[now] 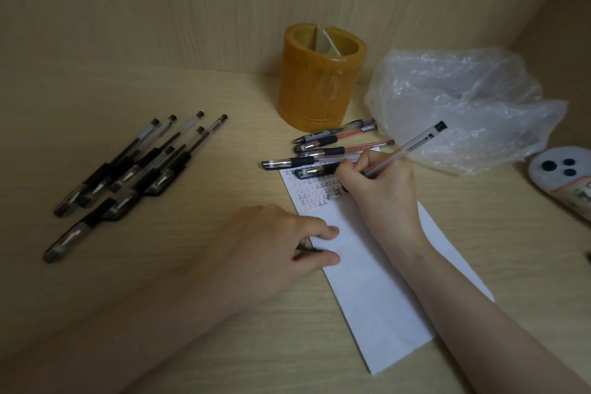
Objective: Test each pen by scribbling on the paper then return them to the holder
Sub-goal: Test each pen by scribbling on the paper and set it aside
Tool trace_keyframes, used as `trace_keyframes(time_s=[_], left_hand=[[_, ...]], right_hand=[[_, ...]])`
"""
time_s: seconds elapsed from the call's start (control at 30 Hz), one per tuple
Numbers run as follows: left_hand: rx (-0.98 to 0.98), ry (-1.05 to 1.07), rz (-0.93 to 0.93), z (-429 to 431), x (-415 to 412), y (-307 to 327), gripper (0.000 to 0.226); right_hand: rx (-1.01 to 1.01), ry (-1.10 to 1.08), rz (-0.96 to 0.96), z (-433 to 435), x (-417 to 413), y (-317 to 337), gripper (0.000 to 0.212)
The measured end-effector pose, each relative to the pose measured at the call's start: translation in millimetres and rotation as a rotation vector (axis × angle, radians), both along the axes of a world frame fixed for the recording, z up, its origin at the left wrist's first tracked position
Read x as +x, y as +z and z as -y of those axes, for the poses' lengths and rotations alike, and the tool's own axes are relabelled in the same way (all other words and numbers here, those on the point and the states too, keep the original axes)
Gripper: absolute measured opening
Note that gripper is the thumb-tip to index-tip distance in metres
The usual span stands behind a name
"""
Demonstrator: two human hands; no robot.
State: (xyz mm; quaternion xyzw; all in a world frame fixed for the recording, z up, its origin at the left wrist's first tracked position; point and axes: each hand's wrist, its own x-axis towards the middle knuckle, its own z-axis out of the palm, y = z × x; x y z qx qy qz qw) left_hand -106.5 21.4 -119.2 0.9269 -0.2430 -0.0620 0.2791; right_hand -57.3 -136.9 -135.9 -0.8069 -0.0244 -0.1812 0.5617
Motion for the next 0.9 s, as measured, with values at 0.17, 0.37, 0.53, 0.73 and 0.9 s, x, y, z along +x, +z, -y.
trace_keyframes(time_s=[0.17, 0.37, 0.53, 0.73, 0.9], left_hand=[[0.001, 0.001, -0.003, 0.3, 0.2, 0.0, 0.042], [-0.016, 0.002, -0.006, -0.7, -0.2, -1.4, 0.042], [-0.022, 0.005, -0.02, -0.7, -0.4, -1.4, 0.042], [-0.042, 0.035, -0.016, -1.1, -0.8, -3.8, 0.04], [-0.108, 0.08, -0.028, -3.8, 1.2, -4.7, 0.035]], right_hand=[[-0.015, -0.016, 0.014, -0.9, -0.3, 0.1, 0.042], [0.005, -0.016, 0.003, -0.6, -0.7, 0.4, 0.04], [0.021, -0.009, -0.016, 0.1, 0.3, 0.1, 0.039], [0.074, -0.022, -0.039, 0.9, 0.0, 1.7, 0.032], [0.104, -0.029, -0.038, 2.0, -0.6, 4.6, 0.03]])
